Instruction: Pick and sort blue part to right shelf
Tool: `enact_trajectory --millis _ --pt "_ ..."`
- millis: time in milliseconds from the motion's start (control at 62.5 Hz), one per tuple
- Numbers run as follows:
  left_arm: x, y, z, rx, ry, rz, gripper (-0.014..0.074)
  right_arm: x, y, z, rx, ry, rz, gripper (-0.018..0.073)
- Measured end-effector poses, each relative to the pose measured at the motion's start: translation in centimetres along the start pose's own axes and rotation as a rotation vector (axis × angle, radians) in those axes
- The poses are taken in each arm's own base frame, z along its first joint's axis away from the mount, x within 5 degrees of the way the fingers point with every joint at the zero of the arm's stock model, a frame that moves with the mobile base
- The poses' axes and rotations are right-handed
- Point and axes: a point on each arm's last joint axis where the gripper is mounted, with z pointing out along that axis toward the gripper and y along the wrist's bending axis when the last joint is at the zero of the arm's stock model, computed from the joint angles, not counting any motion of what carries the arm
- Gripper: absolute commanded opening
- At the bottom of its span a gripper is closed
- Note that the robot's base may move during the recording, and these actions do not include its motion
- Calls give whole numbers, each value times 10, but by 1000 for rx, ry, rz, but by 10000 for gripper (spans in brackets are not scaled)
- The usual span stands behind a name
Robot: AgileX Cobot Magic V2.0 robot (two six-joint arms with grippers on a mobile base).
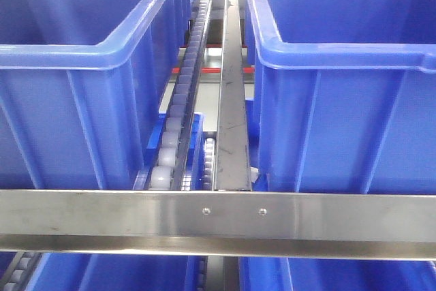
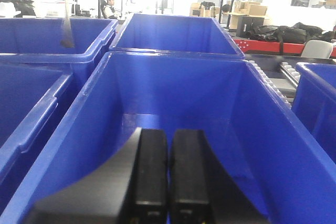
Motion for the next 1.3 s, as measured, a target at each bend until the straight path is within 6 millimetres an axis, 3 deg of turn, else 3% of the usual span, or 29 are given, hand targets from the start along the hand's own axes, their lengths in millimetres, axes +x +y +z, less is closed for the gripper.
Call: enact_trajectory --millis 815,1055,1295 --pt "4 1 0 -1 3 2 125 0 0 0 0 -2 0 48" --pt "59 7 -15 -14 7 76 125 0 0 0 0 -1 0 48" --pt "102 11 -31 -15 41 67 125 0 0 0 0 -1 0 48"
